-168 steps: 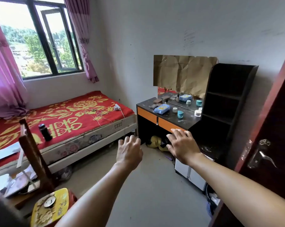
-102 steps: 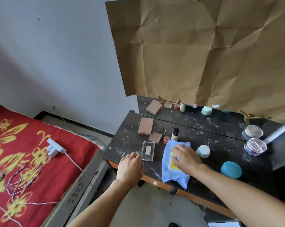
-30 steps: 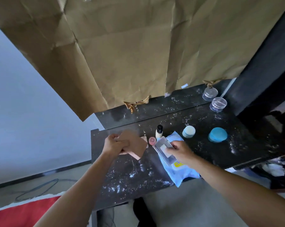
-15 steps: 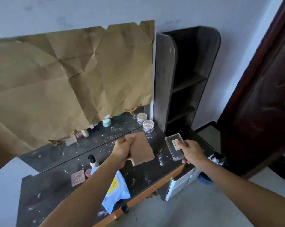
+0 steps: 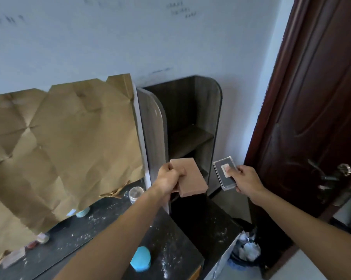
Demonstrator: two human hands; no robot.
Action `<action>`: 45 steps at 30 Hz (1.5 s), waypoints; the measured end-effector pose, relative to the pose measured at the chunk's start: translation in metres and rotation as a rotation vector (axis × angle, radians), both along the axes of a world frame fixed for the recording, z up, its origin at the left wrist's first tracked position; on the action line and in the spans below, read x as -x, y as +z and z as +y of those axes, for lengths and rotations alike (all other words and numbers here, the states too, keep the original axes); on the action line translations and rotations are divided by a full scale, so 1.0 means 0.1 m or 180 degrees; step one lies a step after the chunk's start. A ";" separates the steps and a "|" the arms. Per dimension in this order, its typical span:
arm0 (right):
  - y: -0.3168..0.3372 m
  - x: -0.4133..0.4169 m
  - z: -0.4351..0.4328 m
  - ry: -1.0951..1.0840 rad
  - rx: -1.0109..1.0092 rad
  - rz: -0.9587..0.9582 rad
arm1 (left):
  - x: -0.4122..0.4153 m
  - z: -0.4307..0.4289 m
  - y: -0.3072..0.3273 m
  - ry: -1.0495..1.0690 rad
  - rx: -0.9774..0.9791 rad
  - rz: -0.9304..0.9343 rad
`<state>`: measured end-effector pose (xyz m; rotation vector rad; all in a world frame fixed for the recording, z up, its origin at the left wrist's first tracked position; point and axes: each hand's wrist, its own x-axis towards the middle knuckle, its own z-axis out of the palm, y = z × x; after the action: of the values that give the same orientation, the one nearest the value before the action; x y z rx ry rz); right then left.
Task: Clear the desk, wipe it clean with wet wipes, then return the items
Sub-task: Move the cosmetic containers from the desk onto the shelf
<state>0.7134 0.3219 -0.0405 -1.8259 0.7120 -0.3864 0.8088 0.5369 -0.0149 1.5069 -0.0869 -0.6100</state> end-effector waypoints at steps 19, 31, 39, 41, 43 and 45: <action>0.36 -2.29 -0.74 0.1289 0.1682 0.0471 | -0.93 -1.08 0.05 0.1398 -0.0550 -0.0883; 0.29 -2.29 -0.91 0.2309 0.4122 -0.0281 | -1.14 -1.33 0.02 0.2082 -0.1668 -0.1131; 0.10 -2.27 -1.15 0.3064 0.4137 -0.0334 | -0.98 -1.32 -0.02 0.0953 -0.2842 -0.1712; 0.09 -2.27 -1.19 0.3050 0.4063 -0.0261 | -0.97 -1.32 -0.02 0.0723 -0.2936 -0.1683; 0.05 -2.23 -1.21 0.2900 0.4118 -0.0452 | -1.00 -1.34 0.00 0.0558 -0.2959 -0.1653; -0.03 -2.18 -1.24 0.2790 0.4159 -0.0576 | -1.05 -1.39 0.03 0.0485 -0.2975 -0.1670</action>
<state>0.9311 0.1977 -0.0438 -2.9909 -0.7201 -0.4334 0.9138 0.3979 -0.0122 2.5307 -0.0922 -0.0873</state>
